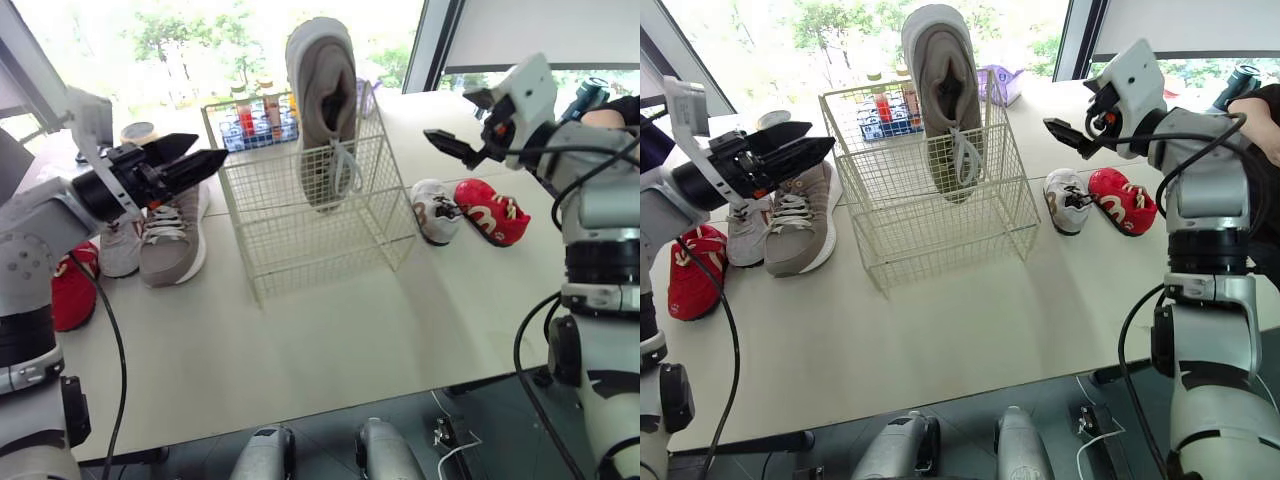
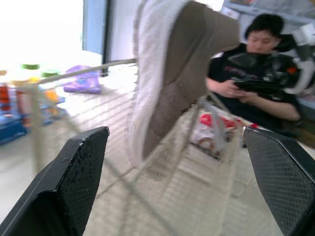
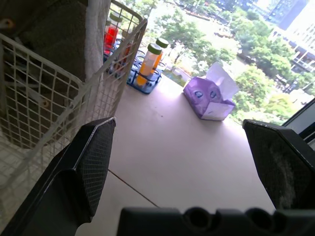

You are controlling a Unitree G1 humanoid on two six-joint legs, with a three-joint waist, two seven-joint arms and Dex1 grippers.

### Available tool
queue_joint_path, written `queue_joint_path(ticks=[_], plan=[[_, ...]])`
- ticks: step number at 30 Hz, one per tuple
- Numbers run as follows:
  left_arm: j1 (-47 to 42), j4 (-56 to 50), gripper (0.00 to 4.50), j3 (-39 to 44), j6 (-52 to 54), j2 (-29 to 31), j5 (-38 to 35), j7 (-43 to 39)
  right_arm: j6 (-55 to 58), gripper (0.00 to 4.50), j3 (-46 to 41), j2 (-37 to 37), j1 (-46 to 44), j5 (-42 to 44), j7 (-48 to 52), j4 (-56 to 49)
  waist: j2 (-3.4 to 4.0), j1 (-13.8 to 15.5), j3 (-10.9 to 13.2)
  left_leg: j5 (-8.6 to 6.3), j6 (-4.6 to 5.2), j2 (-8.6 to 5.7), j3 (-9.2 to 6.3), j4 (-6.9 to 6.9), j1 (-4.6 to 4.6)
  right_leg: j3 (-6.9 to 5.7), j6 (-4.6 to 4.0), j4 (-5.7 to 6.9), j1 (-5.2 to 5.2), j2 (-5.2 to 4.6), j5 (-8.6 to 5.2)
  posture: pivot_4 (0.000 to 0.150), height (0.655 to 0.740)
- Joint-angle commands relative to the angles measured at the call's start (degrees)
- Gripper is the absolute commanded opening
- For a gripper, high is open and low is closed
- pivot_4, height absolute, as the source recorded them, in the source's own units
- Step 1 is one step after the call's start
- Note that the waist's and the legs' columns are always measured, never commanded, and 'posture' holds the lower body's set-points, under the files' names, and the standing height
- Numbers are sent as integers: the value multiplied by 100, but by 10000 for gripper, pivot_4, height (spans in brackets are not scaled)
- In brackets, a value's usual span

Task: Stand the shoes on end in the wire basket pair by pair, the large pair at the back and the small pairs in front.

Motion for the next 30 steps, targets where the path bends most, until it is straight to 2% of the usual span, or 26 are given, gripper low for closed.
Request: queue_joint_path(ticks=[1, 5, 16, 21, 30], plan=[[-137, 418, 45000, 151, -531, 138, 715, 413, -37, 44576, 67, 104, 351, -119, -411, -426, 0, 11, 0, 0, 0, 0, 1, 1, 0, 0, 0, 0, 0, 0, 0, 1500, 7400], [20, 589, 45000, 40, -790, 187, 1255, 546, 102, 44576, 51, 279, 701, -32, -675, -734, 1, -7, 1, 0, 1, -1, 2, 0, -2, 1, 0, 3, -3, 0, 0, 1500, 7400], [754, -162, 45000, -638, -403, -370, 1611, 661, 660, 44576, 90, 544, 1069, 257, -824, -1294, 1, 17, 0, -1, 3, 0, 0, 3, -4, 1, 1, 4, -3, 0, 0, 1500, 7400], [229, 311, 45000, -898, -408, -874, 1891, 987, 1064, 44576, 187, 685, 1216, 472, -791, -1763, -1, 47, 0, -1, 3, 1, -1, 6, -4, -2, 1, 6, -3, 2, 0, 1500, 7400], [-564, 1456, 45000, -1116, -910, -1233, 2574, 944, 1694, 44576, 275, 936, 1395, 622, -964, -2455, 0, 115, 0, 0, 3, 0, 0, 8, -4, -3, 1, 9, -3, 4, 1, 1500, 7400]])
